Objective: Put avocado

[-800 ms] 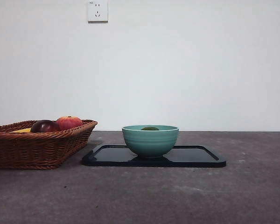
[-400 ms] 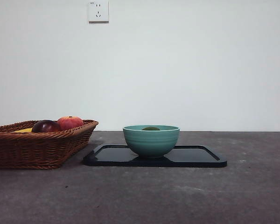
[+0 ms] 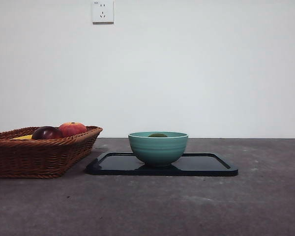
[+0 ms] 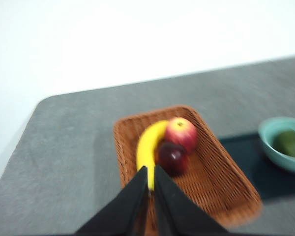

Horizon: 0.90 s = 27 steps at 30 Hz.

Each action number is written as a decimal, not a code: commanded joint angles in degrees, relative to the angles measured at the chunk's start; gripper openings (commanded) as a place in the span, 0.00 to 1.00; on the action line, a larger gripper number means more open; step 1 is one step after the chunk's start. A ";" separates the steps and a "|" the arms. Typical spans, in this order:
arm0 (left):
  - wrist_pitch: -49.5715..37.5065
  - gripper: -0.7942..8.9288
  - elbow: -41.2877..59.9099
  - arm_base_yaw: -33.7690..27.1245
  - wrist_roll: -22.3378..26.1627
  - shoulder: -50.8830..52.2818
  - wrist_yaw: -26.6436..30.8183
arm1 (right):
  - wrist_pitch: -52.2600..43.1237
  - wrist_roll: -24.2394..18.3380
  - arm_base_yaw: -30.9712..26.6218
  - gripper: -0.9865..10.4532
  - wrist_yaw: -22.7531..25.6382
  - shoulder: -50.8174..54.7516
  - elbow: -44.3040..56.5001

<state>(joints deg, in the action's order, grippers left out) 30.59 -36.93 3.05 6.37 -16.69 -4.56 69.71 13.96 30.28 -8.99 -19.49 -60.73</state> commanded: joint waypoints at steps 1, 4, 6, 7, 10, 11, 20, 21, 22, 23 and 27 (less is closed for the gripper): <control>-12.87 0.10 10.36 -0.83 -7.39 1.68 -0.24 | -0.66 0.37 0.35 0.10 0.04 -0.15 -0.50; -19.76 0.10 19.41 -1.03 -8.79 4.39 -0.22 | -0.66 0.39 0.35 0.10 0.02 -0.15 -0.50; -22.32 0.10 23.71 -1.01 -8.81 6.38 -0.22 | -0.66 0.37 0.35 0.10 0.02 -0.15 -0.50; -23.10 0.10 25.79 -1.01 -8.81 7.58 -0.22 | -0.68 0.39 0.35 0.10 0.02 -0.15 -0.50; -22.77 0.10 29.66 -1.01 -8.79 10.82 -0.22 | -0.68 0.37 0.35 0.10 0.04 -0.15 -0.50; -22.75 0.10 30.60 -1.01 -8.79 11.85 -0.22 | -0.66 0.37 0.35 0.10 0.02 -0.15 -0.50; -22.10 0.10 36.30 -1.49 -8.81 16.50 0.37 | -0.68 0.39 0.35 0.10 0.02 -0.15 -0.50; -21.09 0.10 36.30 -1.66 -8.39 16.50 0.59 | -0.66 0.39 0.35 0.10 0.02 -0.15 -0.50; -20.22 0.10 36.30 -1.86 -7.69 16.50 0.83 | -0.66 0.37 0.35 0.10 0.02 -0.15 -0.50; -19.76 0.10 36.30 -2.08 -6.82 16.50 1.49 | -0.66 0.37 0.35 0.10 0.04 -0.15 -0.50; -19.63 0.10 36.30 -2.40 -7.67 16.50 4.44 | -0.68 0.39 0.35 0.10 0.00 -0.15 -0.50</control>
<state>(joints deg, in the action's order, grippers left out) 10.44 -1.87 0.75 -1.37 -0.30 -0.51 69.67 13.96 30.28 -9.02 -19.49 -60.71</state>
